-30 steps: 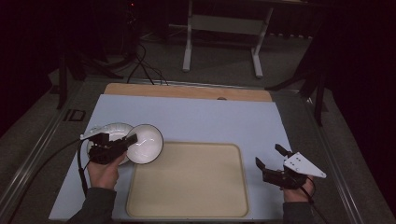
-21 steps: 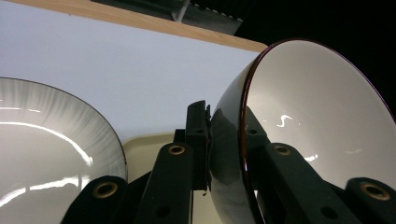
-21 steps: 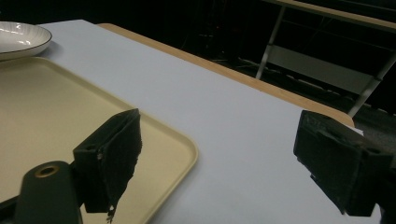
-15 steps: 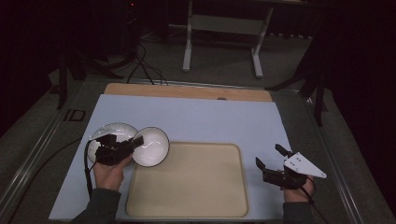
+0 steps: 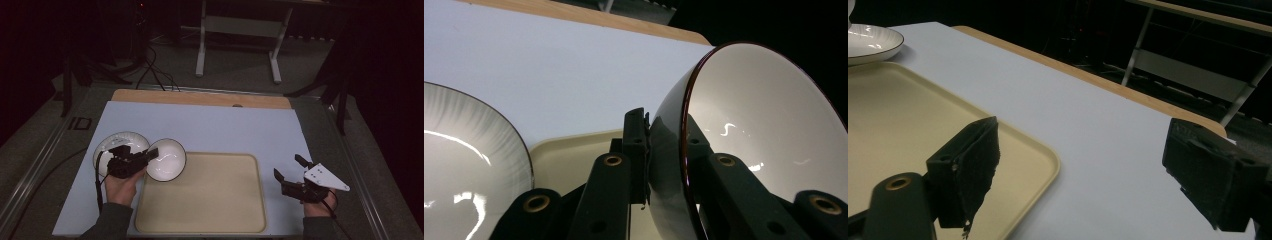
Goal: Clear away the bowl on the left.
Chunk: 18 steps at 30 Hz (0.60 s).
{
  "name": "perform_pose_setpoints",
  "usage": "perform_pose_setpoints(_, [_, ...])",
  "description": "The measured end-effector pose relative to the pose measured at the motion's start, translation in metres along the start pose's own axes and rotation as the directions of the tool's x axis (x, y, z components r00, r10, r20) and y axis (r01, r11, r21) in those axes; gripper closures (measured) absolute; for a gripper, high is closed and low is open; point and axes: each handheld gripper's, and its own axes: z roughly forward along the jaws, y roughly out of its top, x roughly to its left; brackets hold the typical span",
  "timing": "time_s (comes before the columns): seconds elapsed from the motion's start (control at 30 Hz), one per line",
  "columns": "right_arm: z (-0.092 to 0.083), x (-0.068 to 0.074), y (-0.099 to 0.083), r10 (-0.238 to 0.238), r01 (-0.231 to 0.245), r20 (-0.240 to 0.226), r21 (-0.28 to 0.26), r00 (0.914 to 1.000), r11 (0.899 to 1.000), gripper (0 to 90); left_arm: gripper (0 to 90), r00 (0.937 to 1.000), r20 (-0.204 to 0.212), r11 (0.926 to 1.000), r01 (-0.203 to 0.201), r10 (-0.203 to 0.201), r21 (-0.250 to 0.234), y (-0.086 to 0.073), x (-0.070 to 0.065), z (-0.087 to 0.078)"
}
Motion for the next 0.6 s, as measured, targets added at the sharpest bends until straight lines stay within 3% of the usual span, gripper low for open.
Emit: perform_pose_setpoints(0.6, [0.0, 0.0, 0.0, -0.003, 0.003, 0.001, 0.002, 1.0, 1.0, 14.8, 79.7, 0.9994, 0.02, 0.999, -0.028, 0.028, 0.036, -0.005, -0.013, 0.011])
